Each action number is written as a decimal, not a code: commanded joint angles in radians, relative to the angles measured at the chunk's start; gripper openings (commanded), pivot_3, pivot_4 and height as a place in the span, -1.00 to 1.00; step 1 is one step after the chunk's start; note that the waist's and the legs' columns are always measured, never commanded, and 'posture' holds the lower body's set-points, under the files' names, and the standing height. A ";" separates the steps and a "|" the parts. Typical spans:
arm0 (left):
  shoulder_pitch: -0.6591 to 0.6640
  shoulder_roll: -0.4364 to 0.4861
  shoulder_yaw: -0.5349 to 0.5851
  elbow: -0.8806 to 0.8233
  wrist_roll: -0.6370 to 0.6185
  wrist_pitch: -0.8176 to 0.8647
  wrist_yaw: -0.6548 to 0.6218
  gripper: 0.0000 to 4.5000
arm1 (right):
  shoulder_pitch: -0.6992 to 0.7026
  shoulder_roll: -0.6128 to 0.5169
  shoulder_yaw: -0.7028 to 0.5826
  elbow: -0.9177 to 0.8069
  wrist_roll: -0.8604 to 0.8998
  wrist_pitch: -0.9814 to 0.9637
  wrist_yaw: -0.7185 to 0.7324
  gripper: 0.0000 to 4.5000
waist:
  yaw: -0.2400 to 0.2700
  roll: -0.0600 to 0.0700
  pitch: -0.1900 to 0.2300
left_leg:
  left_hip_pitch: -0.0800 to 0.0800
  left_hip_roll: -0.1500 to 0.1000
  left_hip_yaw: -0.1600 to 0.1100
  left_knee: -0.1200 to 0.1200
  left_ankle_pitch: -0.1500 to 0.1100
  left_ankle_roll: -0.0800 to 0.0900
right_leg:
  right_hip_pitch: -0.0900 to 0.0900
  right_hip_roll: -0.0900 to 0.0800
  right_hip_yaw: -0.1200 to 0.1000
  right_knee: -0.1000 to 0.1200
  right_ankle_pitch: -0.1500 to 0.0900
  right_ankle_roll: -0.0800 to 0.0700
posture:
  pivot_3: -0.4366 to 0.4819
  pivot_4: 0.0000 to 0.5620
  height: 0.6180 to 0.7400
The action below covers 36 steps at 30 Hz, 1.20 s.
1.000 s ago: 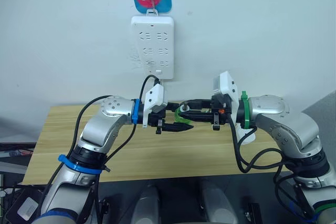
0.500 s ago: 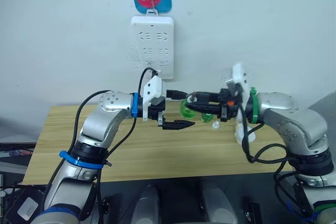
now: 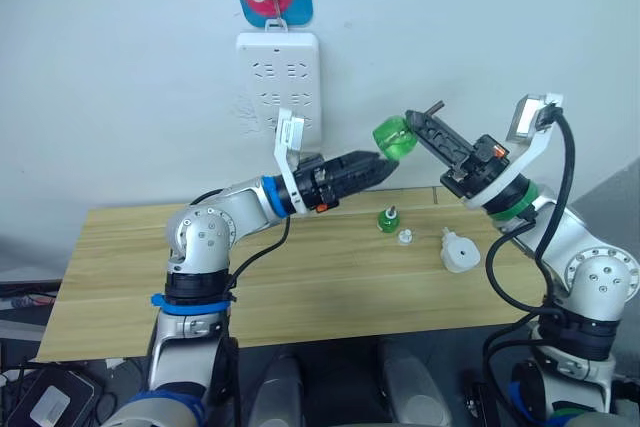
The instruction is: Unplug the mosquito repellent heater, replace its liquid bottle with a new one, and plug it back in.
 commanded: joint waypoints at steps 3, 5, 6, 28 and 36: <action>-0.024 -0.070 0.065 -0.028 -0.170 0.028 0.171 1.00 | 0.005 0.014 0.029 -0.060 0.170 -0.126 -0.156 -0.64 | -0.011 0.000 -0.001 | 0.000 0.000 0.001 0.000 0.000 0.000 | 0.000 0.000 0.000 0.000 0.000 0.000 | -0.42 -0.33 1.00; -0.023 -0.084 0.065 -0.026 -0.213 0.036 0.211 1.00 | 0.007 0.010 0.042 -0.061 0.196 -0.151 -0.176 -0.64 | -0.012 0.000 -0.001 | 0.000 0.000 0.001 0.000 0.000 0.000 | 0.000 0.000 0.000 0.000 0.000 0.000 | -0.42 -0.32 1.00; -0.023 -0.086 0.059 -0.025 -0.232 0.042 0.221 1.00 | 0.010 0.002 0.049 -0.059 0.205 -0.158 -0.176 -0.64 | -0.012 0.000 -0.001 | 0.000 0.000 0.001 0.000 0.000 0.000 | 0.000 0.000 0.000 0.000 0.000 0.000 | -0.42 -0.32 1.00; -0.021 -0.074 0.005 0.003 -0.394 0.016 0.341 1.00 | 0.022 -0.089 0.165 -0.100 0.247 -0.242 -0.165 -0.64 | -0.011 0.000 -0.001 | 0.000 0.000 0.003 0.000 0.000 0.000 | 0.000 0.001 0.002 0.000 0.000 0.000 | -0.43 -0.31 1.00; -0.011 -0.075 0.007 -0.002 -0.440 -0.003 0.359 0.35 | 0.022 -0.098 0.173 -0.096 0.248 -0.270 -0.166 -0.64 | -0.010 0.000 -0.001 | 0.000 0.000 0.003 0.000 0.000 0.000 | 0.000 0.001 0.002 -0.001 0.000 0.000 | -0.43 -0.31 1.00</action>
